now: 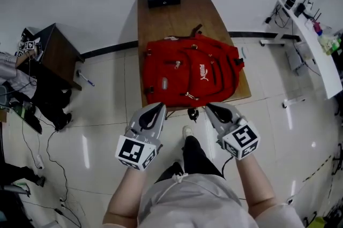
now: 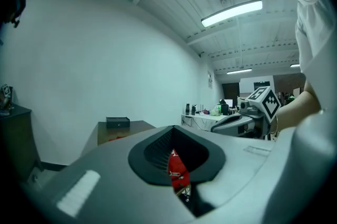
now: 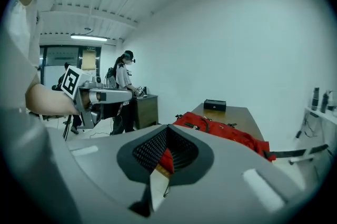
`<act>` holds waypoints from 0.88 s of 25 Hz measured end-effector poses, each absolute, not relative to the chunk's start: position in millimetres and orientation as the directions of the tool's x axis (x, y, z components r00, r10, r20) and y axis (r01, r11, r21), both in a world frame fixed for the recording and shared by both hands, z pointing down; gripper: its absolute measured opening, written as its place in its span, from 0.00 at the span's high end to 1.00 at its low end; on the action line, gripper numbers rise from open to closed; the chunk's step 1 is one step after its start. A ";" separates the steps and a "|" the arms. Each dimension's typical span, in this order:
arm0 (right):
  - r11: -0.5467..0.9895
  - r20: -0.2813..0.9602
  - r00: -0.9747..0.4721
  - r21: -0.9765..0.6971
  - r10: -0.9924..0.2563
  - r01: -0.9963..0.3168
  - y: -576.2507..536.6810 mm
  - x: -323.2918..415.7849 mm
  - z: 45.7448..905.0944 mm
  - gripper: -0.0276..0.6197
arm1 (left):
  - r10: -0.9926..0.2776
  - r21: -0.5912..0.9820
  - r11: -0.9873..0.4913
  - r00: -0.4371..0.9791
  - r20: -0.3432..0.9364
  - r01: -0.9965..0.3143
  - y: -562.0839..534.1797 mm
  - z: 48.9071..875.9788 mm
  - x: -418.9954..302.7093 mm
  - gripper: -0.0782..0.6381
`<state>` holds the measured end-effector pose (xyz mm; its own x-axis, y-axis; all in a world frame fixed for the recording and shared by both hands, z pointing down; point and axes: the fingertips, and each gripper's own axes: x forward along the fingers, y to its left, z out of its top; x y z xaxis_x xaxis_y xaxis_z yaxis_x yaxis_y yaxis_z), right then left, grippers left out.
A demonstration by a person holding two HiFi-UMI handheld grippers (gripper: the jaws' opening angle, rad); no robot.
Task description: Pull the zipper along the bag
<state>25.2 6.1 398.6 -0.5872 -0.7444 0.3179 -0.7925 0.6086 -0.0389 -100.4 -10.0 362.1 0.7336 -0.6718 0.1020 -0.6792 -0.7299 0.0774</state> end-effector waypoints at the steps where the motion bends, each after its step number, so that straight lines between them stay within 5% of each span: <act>1: 0.597 0.303 -0.579 -0.039 -0.757 -0.801 19.9 22.4 394.3 0.95 | -0.664 0.069 -0.739 0.741 0.095 -0.671 3.7 359.6 -103.7 0.88; 22: 0.516 0.190 -0.504 0.013 -0.843 -0.857 132.8 76.0 364.5 0.95 | -0.674 0.083 -0.731 0.736 0.069 -0.677 128.5 340.8 -42.2 0.88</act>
